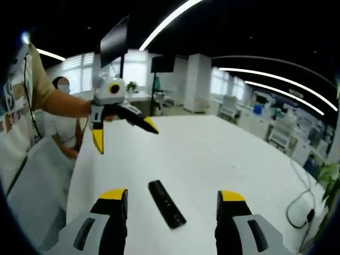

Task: Press the specified remote control buttons in sequence, fully releasing each button before pressing the next.

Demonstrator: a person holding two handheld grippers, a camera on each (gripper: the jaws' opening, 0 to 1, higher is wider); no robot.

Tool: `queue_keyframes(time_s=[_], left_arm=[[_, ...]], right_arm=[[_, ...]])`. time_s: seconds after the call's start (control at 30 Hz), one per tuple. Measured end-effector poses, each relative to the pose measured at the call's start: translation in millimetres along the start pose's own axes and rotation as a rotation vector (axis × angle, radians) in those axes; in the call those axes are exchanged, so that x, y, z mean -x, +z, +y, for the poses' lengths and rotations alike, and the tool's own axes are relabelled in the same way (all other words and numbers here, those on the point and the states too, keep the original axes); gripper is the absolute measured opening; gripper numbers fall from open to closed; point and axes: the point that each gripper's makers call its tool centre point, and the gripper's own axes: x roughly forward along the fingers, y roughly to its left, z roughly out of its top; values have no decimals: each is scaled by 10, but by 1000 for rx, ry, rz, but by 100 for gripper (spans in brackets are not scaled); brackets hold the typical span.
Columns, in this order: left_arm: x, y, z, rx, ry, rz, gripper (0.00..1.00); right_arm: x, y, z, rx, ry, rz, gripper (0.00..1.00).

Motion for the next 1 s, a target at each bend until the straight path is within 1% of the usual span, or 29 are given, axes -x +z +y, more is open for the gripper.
queue_keyframes(time_s=[0.33,0.53,0.6,0.77,1.0], left_arm=[[-178,-140,131,10,-20,45,86],[-271,-259,178,-21,-35,99,86],[-296,-298,202,-28,-36,113,85],[-353,-364,209,-32,-48,134,85],[-423,-454,206,-46,-64,166,84]], right_arm=[[-245,-111,24,44,55,68,65],[-371,-184,64,62,89,97,63],[-395,-201,76,61,98,103,61],[-458,-263,72,62,113,120,61],[-524,-398,46,57,125,152,60]])
